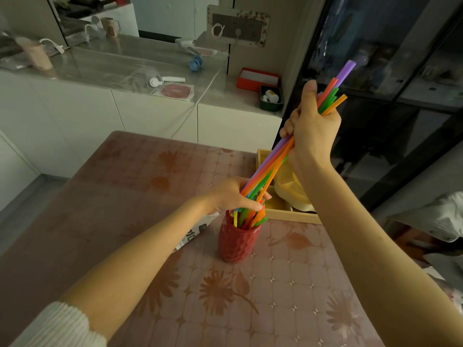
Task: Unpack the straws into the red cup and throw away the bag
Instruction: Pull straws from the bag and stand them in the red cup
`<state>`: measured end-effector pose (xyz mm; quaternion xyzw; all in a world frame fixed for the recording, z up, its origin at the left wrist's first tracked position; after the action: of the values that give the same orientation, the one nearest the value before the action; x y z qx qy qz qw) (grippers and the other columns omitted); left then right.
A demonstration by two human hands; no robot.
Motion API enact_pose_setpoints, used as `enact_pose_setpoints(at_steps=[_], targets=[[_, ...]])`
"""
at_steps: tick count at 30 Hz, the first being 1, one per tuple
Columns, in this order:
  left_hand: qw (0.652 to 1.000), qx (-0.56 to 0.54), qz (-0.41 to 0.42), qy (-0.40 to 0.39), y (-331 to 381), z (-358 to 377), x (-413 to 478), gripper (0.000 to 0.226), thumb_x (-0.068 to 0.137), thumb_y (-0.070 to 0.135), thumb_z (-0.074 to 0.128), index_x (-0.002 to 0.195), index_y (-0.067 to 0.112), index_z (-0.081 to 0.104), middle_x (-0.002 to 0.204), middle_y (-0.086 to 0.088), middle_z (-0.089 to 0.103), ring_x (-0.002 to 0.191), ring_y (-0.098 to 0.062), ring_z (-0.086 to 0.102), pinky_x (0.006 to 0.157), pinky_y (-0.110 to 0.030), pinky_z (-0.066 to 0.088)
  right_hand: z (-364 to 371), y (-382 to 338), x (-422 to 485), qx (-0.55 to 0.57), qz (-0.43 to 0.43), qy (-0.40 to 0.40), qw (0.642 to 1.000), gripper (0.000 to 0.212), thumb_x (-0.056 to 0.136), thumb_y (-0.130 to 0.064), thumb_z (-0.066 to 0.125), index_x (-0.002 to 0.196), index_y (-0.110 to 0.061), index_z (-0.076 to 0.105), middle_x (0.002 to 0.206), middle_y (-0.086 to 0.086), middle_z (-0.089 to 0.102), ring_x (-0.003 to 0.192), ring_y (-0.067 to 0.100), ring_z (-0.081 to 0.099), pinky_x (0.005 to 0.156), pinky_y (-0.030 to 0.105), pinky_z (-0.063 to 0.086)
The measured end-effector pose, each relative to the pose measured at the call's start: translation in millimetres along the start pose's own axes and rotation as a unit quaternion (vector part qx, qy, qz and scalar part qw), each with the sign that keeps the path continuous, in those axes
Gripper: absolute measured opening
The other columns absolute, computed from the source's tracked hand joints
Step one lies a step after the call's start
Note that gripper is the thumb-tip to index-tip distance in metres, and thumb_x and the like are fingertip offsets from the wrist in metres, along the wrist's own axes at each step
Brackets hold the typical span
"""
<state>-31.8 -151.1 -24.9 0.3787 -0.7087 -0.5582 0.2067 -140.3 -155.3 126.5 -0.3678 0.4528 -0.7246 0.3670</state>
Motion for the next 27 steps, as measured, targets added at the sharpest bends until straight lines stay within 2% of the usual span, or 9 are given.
enact_pose_setpoints(at_steps=[5,8,10,13,15,17,20,22,27], targets=[[0.995,-0.099,0.013,0.021,-8.4,3.8,-3.0,0.056,0.069,0.021,0.075,0.121,0.02,0.054,0.12,-0.003,0.061,0.107,-0.018,0.059,0.089,-0.032,0.052,3.5,3.6,-11.4,-0.053,-0.04,-0.05,0.997,0.032,0.095,-0.029,0.053,0.067,-0.014,0.046,0.046,-0.001,0.044,0.038,0.011,0.043,0.04,0.025,0.043],[0.99,-0.136,0.016,0.019,-14.0,5.2,-5.4,0.072,0.062,0.033,0.079,0.126,0.017,0.05,0.125,-0.01,0.058,0.112,-0.025,0.056,0.094,-0.035,0.049,1.6,11.8,-17.3,-0.072,-0.042,-0.072,0.994,0.03,0.094,-0.029,0.054,0.068,-0.016,0.048,0.042,-0.006,0.048,0.036,0.009,0.046,0.042,0.025,0.045],[0.987,-0.16,0.022,-0.024,-15.1,9.6,-8.5,0.083,0.056,0.043,0.082,0.129,0.018,0.048,0.129,-0.01,0.055,0.115,-0.025,0.054,0.097,-0.035,0.046,-1.2,16.5,-17.3,-0.076,-0.038,-0.078,0.993,0.027,0.094,-0.029,0.054,0.07,-0.018,0.049,0.042,-0.007,0.048,0.036,0.009,0.046,0.042,0.025,0.045],[0.972,-0.216,0.04,-0.077,-15.7,7.6,-15.5,0.073,0.064,0.04,0.076,0.129,0.022,0.05,0.124,0.002,0.06,0.117,-0.019,0.052,0.1,-0.03,0.041,-7.3,16.8,-11.8,-0.079,-0.036,-0.078,0.993,0.027,0.094,-0.031,0.055,0.071,-0.018,0.049,0.045,-0.006,0.049,0.039,0.012,0.048,0.044,0.028,0.046],[0.97,-0.236,0.032,-0.055,-23.0,-2.0,-19.1,0.063,0.07,0.04,0.073,0.126,0.02,0.053,0.113,0.009,0.066,0.113,-0.016,0.055,0.1,-0.029,0.041,-14.6,17.8,-5.7,-0.072,-0.025,-0.062,0.995,0.028,0.094,-0.032,0.055,0.072,-0.015,0.048,0.046,-0.006,0.05,0.041,0.013,0.048,0.045,0.028,0.046],[0.978,-0.209,0.011,-0.017,-33.2,-8.5,-21.9,0.051,0.075,0.035,0.067,0.121,0.013,0.057,0.099,0.011,0.07,0.104,-0.014,0.059,0.096,-0.029,0.043,-20.6,18.3,0.6,-0.063,-0.019,-0.046,0.997,0.028,0.094,-0.033,0.055,0.076,-0.012,0.047,0.046,-0.006,0.05,0.041,0.012,0.047,0.046,0.028,0.045],[0.983,-0.184,-0.007,0.026,-40.0,-12.5,-24.3,0.027,0.076,0.019,0.063,0.102,0.014,0.065,0.088,0.012,0.072,0.09,-0.008,0.064,0.08,-0.02,0.048,-25.2,20.0,6.2,-0.068,-0.017,-0.032,0.997,0.027,0.094,-0.034,0.053,0.083,-0.01,0.047,0.046,-0.007,0.051,0.042,0.01,0.049,0.047,0.027,0.046],[0.983,-0.173,-0.002,0.056,-38.2,-17.2,-24.3,0.016,0.079,0.007,0.064,0.092,0.016,0.067,0.082,0.01,0.071,0.081,-0.003,0.065,0.071,-0.014,0.048,-25.4,21.3,6.7,-0.067,-0.012,-0.031,0.997,0.027,0.094,-0.034,0.053,0.081,-0.011,0.046,0.046,-0.007,0.051,0.042,0.01,0.049,0.047,0.027,0.047],[0.982,-0.154,0.019,0.105,-37.8,-23.9,-22.9,0.021,0.076,-0.009,0.063,0.083,0.011,0.066,0.083,-0.002,0.065,0.077,-0.007,0.063,0.066,-0.017,0.047,-5.9,17.6,-7.9,-0.092,-0.025,-0.11,0.989,0.024,0.095,-0.029,0.053,0.074,-0.017,0.05,0.047,-0.007,0.051,0.044,0.013,0.049,0.049,0.029,0.048]])
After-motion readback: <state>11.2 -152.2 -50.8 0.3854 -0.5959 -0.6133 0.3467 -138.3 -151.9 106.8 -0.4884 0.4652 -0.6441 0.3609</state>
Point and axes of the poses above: each hand's wrist, its own x-axis towards the middle knuckle, its own z-axis out of the palm, y = z × x, the point moved 9 cm from there along x, towards the middle knuckle
